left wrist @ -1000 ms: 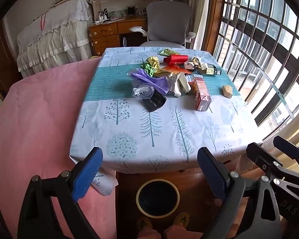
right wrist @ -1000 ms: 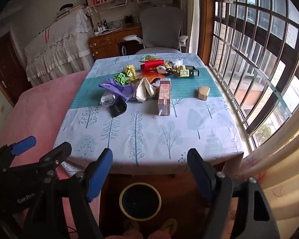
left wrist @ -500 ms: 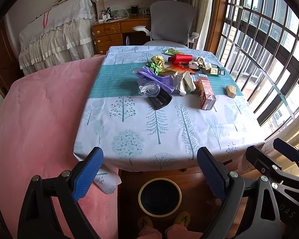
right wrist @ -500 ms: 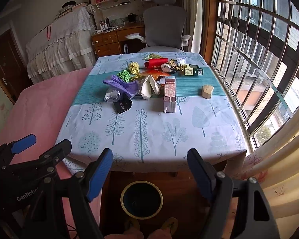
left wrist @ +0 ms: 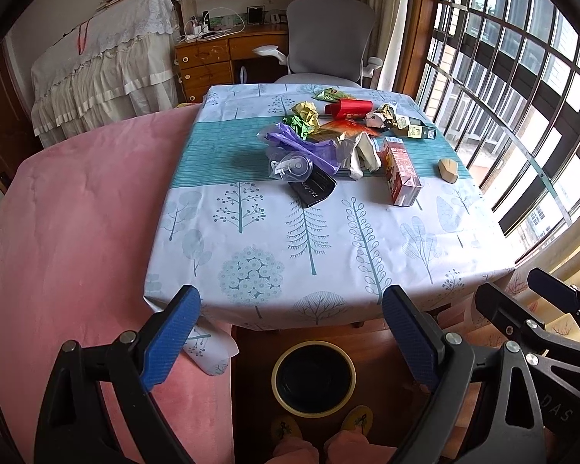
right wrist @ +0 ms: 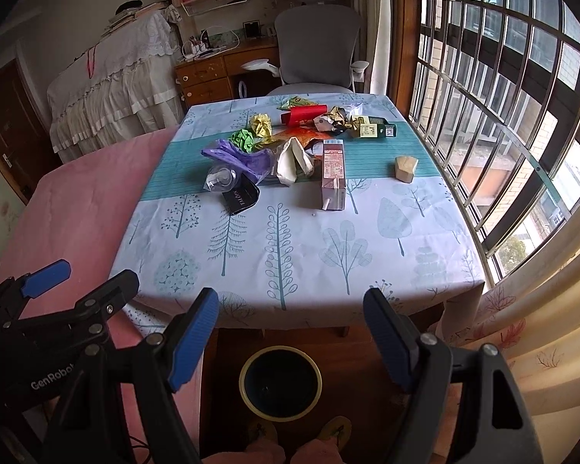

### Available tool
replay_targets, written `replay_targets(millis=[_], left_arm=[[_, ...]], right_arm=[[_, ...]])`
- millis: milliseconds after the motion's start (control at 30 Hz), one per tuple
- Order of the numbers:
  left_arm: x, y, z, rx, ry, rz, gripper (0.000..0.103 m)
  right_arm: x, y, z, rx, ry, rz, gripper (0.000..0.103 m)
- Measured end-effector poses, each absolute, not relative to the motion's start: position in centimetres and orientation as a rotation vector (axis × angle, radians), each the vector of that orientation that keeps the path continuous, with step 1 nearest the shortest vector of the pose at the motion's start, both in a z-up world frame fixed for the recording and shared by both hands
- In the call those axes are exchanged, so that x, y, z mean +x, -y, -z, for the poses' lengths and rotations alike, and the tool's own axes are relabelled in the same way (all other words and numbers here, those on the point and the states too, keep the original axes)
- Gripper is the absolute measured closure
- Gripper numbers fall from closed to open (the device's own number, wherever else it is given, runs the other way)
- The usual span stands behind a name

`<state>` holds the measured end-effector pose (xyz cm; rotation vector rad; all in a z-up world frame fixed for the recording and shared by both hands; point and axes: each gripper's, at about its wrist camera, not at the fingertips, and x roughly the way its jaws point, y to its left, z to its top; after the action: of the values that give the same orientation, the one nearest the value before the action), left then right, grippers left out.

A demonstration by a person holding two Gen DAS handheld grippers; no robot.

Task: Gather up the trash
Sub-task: 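Move both tools toward the trash pile on the table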

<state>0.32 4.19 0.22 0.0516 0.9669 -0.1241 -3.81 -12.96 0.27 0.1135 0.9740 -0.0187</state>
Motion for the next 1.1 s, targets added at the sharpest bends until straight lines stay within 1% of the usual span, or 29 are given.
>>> replay_targets(millis=[1100], left_arm=[[2.1, -5.4, -0.2, 0.118, -0.974, 0.176, 0.009]], right_arm=[[-3.3, 11.1, -0.7, 0.141, -0.967, 0.084, 0.025]])
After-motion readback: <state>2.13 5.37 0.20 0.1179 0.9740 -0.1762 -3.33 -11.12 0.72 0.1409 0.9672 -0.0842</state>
